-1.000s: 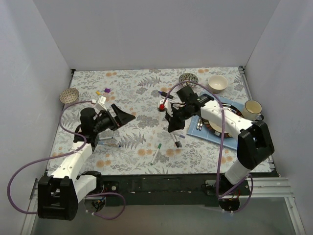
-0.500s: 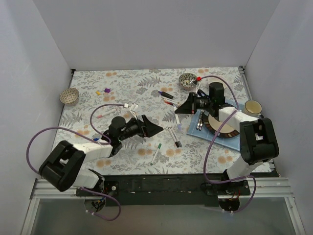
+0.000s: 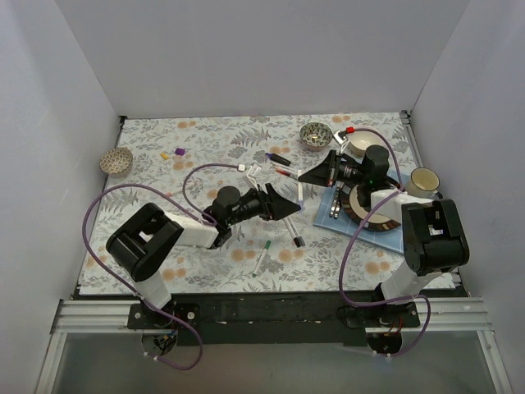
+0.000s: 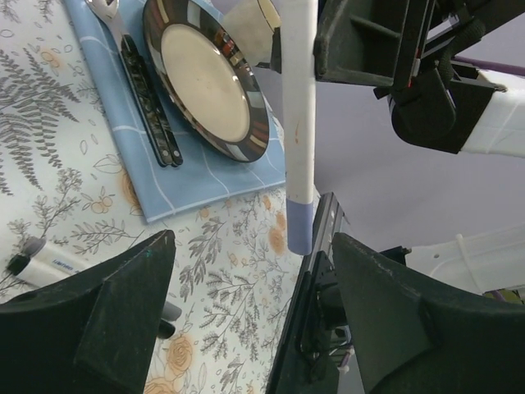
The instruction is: Open the pen caps
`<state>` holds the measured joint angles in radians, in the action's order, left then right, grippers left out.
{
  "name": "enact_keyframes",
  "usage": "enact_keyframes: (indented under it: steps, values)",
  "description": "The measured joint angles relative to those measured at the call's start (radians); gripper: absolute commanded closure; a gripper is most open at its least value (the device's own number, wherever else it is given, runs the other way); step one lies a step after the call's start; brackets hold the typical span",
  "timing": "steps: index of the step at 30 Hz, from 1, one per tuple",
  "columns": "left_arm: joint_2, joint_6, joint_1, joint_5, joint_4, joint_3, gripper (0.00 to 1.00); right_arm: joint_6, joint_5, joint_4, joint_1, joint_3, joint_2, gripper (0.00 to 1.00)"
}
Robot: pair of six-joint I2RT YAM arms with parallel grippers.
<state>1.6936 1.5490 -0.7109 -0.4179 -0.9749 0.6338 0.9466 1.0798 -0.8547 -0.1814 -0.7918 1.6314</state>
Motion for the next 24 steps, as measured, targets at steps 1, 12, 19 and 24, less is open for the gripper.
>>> enact_keyframes:
  steps: [1, 12, 19, 24]
  values:
    - [0.006, 0.003, -0.007, 0.0, -0.001, 0.008, 0.29, 0.007, -0.001, -0.011, 0.002, 0.004, 0.0, 0.99]
    - [0.035, 0.024, -0.047, -0.023, -0.014, 0.079, 0.58, 0.039, -0.008, -0.046, 0.003, 0.021, -0.001, 0.99]
    - [0.065, 0.049, -0.051, -0.042, -0.01, 0.096, 1.0, 0.044, -0.011, -0.05, 0.003, 0.037, -0.01, 0.99]
    - [0.064, 0.051, -0.051, -0.042, 0.009, 0.104, 1.0, 0.021, 0.0, -0.06, 0.005, 0.037, -0.021, 0.45]
